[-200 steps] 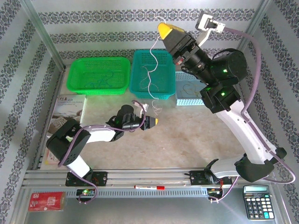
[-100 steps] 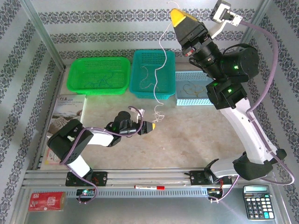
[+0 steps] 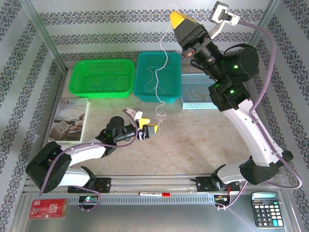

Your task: Untangle the cables

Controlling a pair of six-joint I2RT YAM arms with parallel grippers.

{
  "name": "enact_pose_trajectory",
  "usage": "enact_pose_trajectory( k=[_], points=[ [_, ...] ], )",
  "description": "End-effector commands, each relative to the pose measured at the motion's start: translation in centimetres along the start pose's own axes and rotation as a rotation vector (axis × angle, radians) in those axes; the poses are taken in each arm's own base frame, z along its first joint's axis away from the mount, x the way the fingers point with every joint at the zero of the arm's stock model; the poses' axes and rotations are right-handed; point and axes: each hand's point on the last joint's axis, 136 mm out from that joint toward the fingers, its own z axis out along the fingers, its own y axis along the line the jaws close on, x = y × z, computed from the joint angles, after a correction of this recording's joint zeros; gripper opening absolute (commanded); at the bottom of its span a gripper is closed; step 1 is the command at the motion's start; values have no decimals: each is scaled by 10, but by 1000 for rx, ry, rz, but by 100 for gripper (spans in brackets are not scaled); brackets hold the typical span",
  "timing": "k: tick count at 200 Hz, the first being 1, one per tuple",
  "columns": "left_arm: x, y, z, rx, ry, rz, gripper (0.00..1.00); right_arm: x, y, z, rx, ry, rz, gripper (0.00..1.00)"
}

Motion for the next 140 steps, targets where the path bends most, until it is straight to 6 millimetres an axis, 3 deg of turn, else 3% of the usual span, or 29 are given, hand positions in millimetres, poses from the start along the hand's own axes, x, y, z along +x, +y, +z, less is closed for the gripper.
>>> enact_pose_trajectory(
  k=[1, 38, 82, 140],
  points=[
    [-18, -21, 4, 51, -29, 109, 78, 2, 13, 1, -47, -3, -5, 0],
    [-41, -41, 4, 78, -67, 152, 80, 12, 12, 5, -56, 19, 10, 0],
    [-59, -30, -1, -19, -133, 153, 82, 21, 21, 9, -85, 38, 31, 0],
    [-65, -15, 11, -84, -158, 136, 85, 32, 42, 14, -140, 63, 60, 0]
  ],
)
